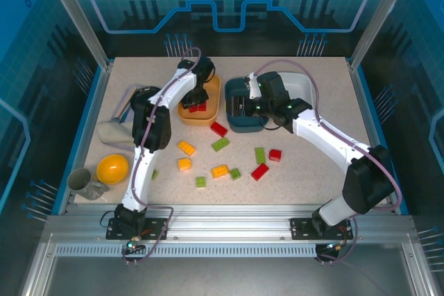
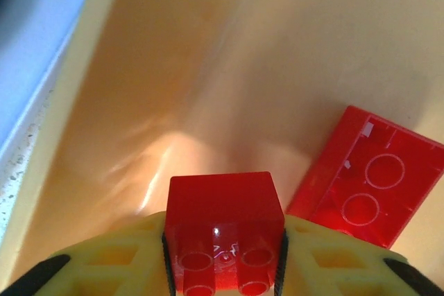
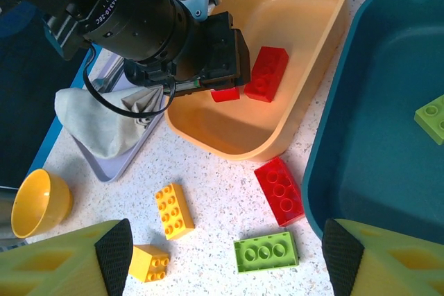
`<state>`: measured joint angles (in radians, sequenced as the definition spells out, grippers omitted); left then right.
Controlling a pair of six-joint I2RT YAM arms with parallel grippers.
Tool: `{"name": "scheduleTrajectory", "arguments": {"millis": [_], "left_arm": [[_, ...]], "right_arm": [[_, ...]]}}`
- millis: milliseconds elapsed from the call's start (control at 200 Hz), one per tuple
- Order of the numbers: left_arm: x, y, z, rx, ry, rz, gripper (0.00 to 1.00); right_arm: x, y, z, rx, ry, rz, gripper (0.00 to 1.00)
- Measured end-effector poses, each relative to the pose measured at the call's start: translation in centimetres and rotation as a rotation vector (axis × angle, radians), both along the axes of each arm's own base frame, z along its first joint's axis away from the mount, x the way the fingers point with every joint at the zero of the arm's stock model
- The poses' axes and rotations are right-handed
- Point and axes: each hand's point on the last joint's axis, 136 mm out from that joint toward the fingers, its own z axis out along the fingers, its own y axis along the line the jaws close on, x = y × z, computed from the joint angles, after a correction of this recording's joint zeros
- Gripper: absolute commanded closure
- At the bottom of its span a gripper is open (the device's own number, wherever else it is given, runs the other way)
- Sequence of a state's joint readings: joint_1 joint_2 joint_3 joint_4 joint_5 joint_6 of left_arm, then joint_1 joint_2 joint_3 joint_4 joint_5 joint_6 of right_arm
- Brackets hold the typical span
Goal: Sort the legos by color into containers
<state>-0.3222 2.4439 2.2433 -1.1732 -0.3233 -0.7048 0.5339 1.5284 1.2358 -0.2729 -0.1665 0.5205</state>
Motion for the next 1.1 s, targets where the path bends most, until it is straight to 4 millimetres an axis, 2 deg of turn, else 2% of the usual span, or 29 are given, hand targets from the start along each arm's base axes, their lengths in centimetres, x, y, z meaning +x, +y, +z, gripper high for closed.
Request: {"name": "scheduleTrajectory", "arguments": {"millis": [180, 385, 485, 585, 705, 805, 910, 1070, 1100], "left_arm": [[0.4, -0.5, 0.7, -0.022, -0.015, -0.020, 0.36], [0.7, -0.8, 2.1, -0.044, -0.044, -0.029, 0.30], [0.7, -0.9, 4.9, -0.064, -0.095, -0.027, 0.28], [-0.7, -0.6, 9.2, -0.100, -0.165, -0.007, 0.27], [-4.7, 0.7, 14.7, -0.148, -0.264, 0.042, 0.27], [-9.3, 2.3, 17.1, -0.185, -0.318, 0.099, 0.26], [-14.8, 4.2, 16.9, -0.211, -0.331, 0.180, 0.25], [-22.1, 6.5, 15.1, -0.244, -0.337, 0.271, 0.22], [-23.1, 6.8, 15.0, -0.256, -0.352, 0.281, 0.17]], "right_arm": [[-0.2, -0.1, -0.3, -0.013, 0.006, 0.004, 0.25], [-0.3, -0.5, -0.6, -0.058, -0.011, 0.025, 0.25], [-0.6, -0.8, -0.7, -0.099, -0.035, 0.047, 0.26], [-1.8, -0.1, -0.9, -0.151, -0.075, 0.109, 0.25], [-4.9, 2.8, -1.8, -0.209, -0.109, 0.252, 0.25], [-7.5, 5.4, -2.9, -0.255, -0.125, 0.366, 0.25], [-9.0, 8.2, -4.8, -0.309, -0.112, 0.456, 0.26], [-9.3, 12.6, -8.2, -0.396, -0.066, 0.529, 0.27], [-9.3, 13.4, -8.8, -0.412, -0.058, 0.536, 0.27]]}}
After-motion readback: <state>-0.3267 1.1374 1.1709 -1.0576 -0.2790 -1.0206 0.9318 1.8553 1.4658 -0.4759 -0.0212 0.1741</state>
